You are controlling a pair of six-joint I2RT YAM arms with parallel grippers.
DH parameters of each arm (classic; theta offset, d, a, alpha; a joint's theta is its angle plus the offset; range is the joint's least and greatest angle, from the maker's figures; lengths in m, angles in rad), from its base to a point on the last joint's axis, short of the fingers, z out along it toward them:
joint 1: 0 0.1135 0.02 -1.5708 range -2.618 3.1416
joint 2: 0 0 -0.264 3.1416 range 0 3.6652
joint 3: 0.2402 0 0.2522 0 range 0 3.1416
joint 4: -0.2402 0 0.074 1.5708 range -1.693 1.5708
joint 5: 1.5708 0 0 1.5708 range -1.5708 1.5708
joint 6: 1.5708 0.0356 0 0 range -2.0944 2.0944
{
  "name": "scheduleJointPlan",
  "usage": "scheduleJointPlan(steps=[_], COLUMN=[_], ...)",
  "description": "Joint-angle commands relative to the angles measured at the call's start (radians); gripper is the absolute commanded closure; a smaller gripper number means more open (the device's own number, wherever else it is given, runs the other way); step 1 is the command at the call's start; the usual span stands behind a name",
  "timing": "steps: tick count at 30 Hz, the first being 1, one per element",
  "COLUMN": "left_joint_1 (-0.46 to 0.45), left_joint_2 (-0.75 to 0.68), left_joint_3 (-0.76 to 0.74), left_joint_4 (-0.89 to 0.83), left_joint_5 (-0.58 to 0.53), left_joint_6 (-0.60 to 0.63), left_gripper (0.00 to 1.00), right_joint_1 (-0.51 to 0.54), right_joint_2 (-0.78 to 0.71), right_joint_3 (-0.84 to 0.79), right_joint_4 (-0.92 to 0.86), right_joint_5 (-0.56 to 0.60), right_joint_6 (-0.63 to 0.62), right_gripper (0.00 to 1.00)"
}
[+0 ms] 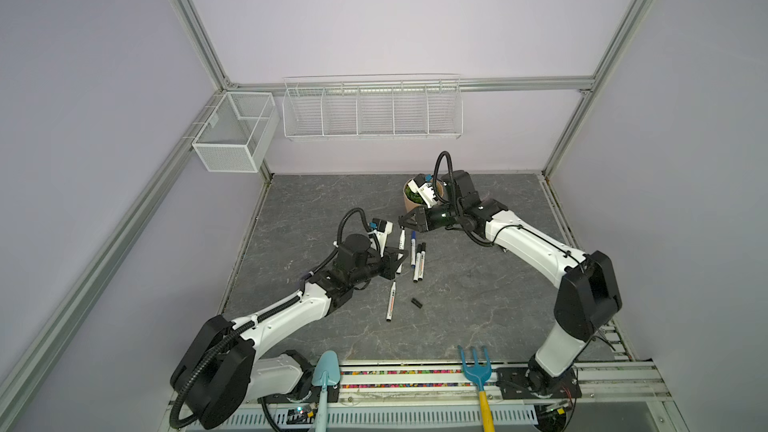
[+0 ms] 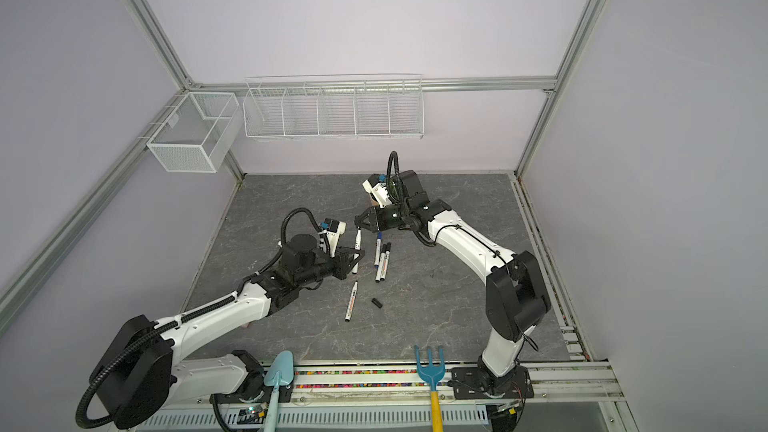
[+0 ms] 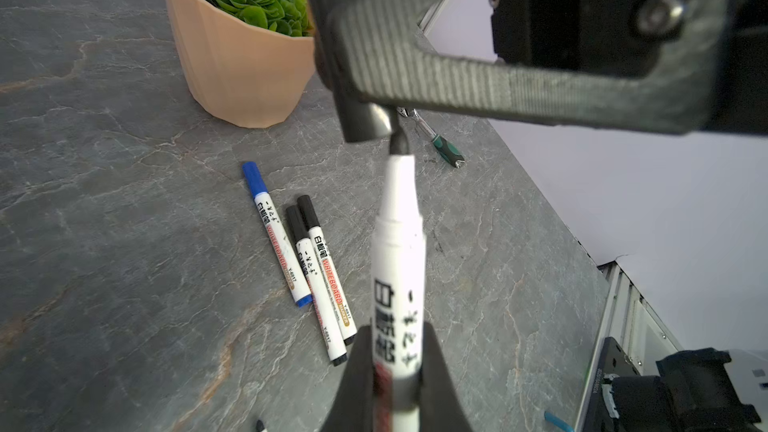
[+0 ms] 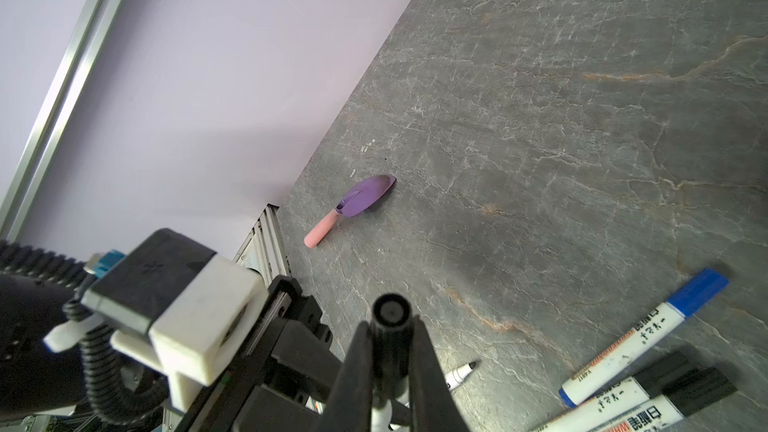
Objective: Insert the pens into the pen caps
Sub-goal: 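Bring the black cap above the white marker tip held by the left gripper, then push the black cap down onto the marker with the right gripper while the left holds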
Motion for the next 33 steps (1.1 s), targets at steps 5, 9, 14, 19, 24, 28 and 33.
scheduleJointPlan(steps=[5,9,14,19,24,28,33], left_joint_1=[-0.005,-0.005,-0.004,-0.005,-0.005,-0.005,-0.004], left_joint_2=[-0.01,-0.009,-0.008,-0.009,-0.013,-0.02,-0.027], left_joint_3=[0.014,0.014,0.011,0.007,0.005,-0.003,-0.009], left_joint_4=[0.041,0.041,0.04,0.038,0.035,0.034,0.028], left_joint_5=[-0.021,-0.023,-0.023,-0.024,-0.023,-0.023,-0.02], left_joint_6=[0.003,0.005,0.004,0.007,0.009,0.009,0.011], left_gripper=[1.0,1.0,1.0,1.0,1.0,1.0,1.0], right_joint_1=[0.008,0.007,0.004,0.001,-0.002,-0.006,-0.01], right_joint_2=[-0.041,-0.046,-0.052,-0.056,-0.054,-0.056,-0.05], right_joint_3=[-0.033,-0.03,-0.028,-0.029,-0.024,-0.026,-0.025], right_joint_4=[-0.026,-0.017,-0.008,-0.006,-0.001,0.01,0.035], right_joint_5=[-0.008,-0.015,-0.024,-0.026,-0.027,-0.022,-0.019], right_joint_6=[-0.027,-0.019,-0.008,-0.007,-0.003,0.005,0.024], right_gripper=[0.87,0.87,0.87,0.87,0.87,0.87,0.87])
